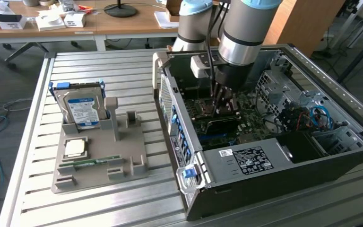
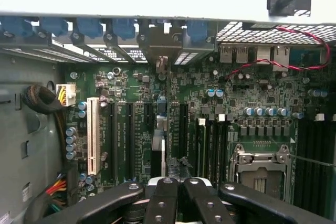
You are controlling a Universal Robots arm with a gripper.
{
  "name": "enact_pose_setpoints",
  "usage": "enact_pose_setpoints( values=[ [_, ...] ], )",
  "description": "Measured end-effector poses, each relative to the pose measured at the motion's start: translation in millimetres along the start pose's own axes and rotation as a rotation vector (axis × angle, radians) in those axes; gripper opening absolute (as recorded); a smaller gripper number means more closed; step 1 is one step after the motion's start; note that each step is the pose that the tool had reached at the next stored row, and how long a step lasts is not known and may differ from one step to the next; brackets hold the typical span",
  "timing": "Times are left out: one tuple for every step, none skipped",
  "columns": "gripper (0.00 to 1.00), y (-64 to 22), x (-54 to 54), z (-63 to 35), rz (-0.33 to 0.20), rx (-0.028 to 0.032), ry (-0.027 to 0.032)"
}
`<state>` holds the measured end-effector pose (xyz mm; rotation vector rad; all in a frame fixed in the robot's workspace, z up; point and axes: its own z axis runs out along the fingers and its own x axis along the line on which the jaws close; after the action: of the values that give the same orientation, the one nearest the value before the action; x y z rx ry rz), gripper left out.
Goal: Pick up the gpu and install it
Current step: 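Press down on the gpu until it lock into place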
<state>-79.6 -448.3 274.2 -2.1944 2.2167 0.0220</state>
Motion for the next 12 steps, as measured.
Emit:
enact_pose_setpoints(
  values=[
    [0.11,0.0,0.1,1.3,0.000,-0.0001,0.0000],
    [0.11,0.0,0.1,2.5,0.000,0.0001,-0.0001],
    [0.11,0.0,0.1,3.1,0.000,-0.0001,0.0001],
    [0.11,0.0,0.1,3.1,0.000,-0.0001,0.0002],
    [0.11,0.0,0.1,3.1,0.000,-0.0001,0.0002],
    [0.11,0.0,0.2,3.1,0.000,-0.0001,0.0002],
    [0.11,0.0,0.5,3.2,0.000,0.0000,0.0001],
    [0.11,-0.1,1.0,3.2,0.000,0.0000,0.0000],
    [0.11,0.0,1.4,3.2,0.000,0.0000,0.0000],
    [0.11,0.0,1.4,3.2,0.000,0.0000,0.0000],
    [0.11,0.0,1.4,3.2,0.000,0.0000,0.0000],
    [0.11,0.0,1.4,3.2,0.000,0.0000,0.0000]
  ],
)
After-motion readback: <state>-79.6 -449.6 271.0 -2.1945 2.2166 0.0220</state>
